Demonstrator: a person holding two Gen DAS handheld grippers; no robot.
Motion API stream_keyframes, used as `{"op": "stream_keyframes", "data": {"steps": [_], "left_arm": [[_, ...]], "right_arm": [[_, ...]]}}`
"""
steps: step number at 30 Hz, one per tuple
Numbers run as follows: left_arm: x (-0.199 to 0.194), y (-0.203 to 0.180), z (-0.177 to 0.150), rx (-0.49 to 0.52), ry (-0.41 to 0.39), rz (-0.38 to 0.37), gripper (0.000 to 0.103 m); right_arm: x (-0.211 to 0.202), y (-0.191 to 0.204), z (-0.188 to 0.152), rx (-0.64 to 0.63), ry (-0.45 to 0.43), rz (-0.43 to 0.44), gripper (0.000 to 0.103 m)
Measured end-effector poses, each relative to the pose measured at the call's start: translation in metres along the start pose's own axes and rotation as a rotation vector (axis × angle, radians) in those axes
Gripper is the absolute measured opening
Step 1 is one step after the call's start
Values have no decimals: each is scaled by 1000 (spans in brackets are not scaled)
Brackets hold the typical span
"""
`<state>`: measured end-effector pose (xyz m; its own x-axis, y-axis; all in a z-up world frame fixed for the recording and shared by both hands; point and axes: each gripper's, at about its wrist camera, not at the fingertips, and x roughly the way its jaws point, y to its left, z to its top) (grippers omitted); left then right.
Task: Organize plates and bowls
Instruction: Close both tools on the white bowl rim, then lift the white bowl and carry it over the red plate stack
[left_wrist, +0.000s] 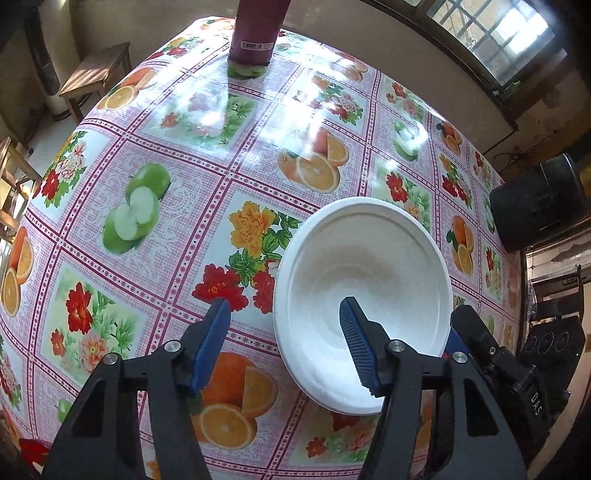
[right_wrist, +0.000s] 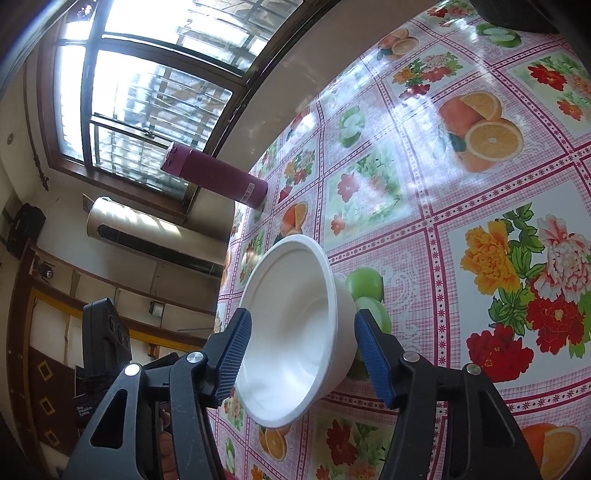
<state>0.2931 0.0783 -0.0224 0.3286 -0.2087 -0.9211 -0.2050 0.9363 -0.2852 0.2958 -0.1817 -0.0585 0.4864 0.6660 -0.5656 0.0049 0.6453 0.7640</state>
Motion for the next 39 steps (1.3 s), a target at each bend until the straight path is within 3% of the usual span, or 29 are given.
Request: {"op": "stream_keyframes", "data": {"steps": [4,6,8,12,14,16,30,39], "left_arm": [[3,-3,-1,-5,13,-32,49],[5,-5,-2,2,16,-44,37],[5,-5,-3,-5,17,-62,32],[3,-8,-6,13,5,-31,31],[2,-10,-7,24,-2,-20,30],[2,-11,-8,38,-5,-6,27],[-12,-19,-23,100,-18,-2,25],[-70,-7,-50,134,-95,-38,25]], "right_arm": [[-1,-1,1,-3,-10,-10,54],[-2,0,1,-7,-13,-15,49],[-1,-1,1,-7,-11,-23,39],[0,-2,1,-8,-7,-45,27],[0,-2,1,-14,-12,-67,15],[-1,-2,1,-16,-16,-79,11],[-11,5,-1,-28,-31,-102,8],[-50,53,-26,-102,-73,-50,8]]}}
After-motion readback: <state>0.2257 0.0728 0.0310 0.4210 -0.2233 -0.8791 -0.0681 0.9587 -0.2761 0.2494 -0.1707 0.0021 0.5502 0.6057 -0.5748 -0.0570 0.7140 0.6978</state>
